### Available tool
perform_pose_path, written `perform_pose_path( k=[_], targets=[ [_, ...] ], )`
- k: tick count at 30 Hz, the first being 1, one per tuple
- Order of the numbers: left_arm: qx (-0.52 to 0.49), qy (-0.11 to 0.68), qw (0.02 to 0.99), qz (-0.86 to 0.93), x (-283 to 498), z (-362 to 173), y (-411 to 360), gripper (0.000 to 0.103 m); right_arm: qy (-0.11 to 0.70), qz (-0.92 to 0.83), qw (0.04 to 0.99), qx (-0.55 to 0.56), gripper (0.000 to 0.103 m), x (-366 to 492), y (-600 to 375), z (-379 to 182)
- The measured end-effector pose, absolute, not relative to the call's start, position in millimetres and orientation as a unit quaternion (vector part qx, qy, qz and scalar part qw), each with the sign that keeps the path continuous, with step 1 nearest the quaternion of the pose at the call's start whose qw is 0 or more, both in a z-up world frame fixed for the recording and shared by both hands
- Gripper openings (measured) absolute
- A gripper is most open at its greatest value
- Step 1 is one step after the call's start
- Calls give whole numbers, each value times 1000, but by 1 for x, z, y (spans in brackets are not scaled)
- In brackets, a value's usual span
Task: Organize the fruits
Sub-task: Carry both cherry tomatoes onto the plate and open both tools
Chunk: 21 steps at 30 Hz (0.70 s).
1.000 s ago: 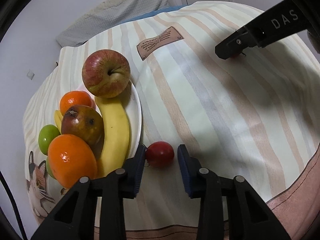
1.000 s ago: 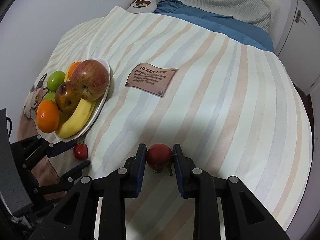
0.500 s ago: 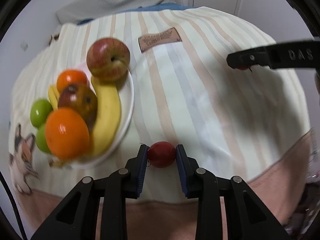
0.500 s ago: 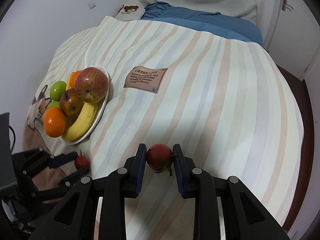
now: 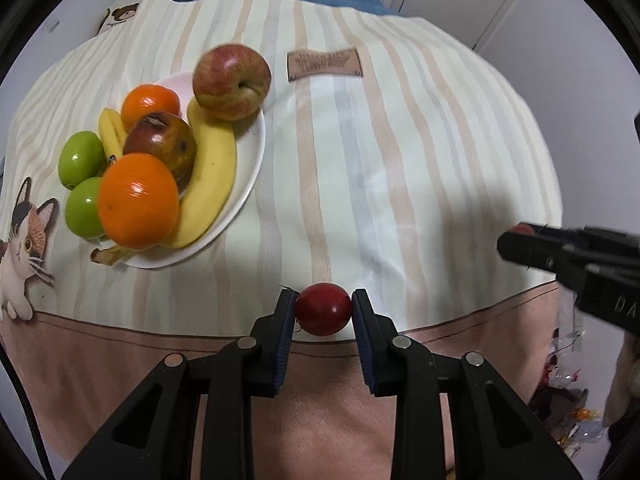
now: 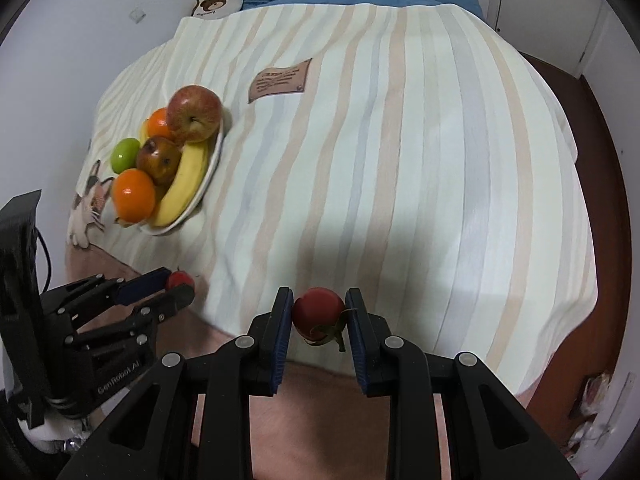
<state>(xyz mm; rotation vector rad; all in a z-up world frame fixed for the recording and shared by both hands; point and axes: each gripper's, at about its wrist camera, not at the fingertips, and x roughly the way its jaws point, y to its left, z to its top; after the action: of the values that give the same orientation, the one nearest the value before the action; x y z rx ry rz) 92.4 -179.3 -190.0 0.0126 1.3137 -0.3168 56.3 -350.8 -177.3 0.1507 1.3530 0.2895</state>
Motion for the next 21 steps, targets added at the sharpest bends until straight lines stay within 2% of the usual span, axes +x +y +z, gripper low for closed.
perform_pose_path(
  k=[12, 16, 21],
  targets=[
    [-39, 569, 808, -146, 127, -106, -122, 26, 560, 175, 802, 111, 29, 70, -302, -119],
    [-63, 573, 805, -139, 147, -103, -87, 26, 541, 188, 808, 136, 29, 80, -271, -111],
    [-70, 572, 808, -122, 149, -122, -45, 26, 541, 192, 802, 167, 29, 91, -244, -129]
  ],
)
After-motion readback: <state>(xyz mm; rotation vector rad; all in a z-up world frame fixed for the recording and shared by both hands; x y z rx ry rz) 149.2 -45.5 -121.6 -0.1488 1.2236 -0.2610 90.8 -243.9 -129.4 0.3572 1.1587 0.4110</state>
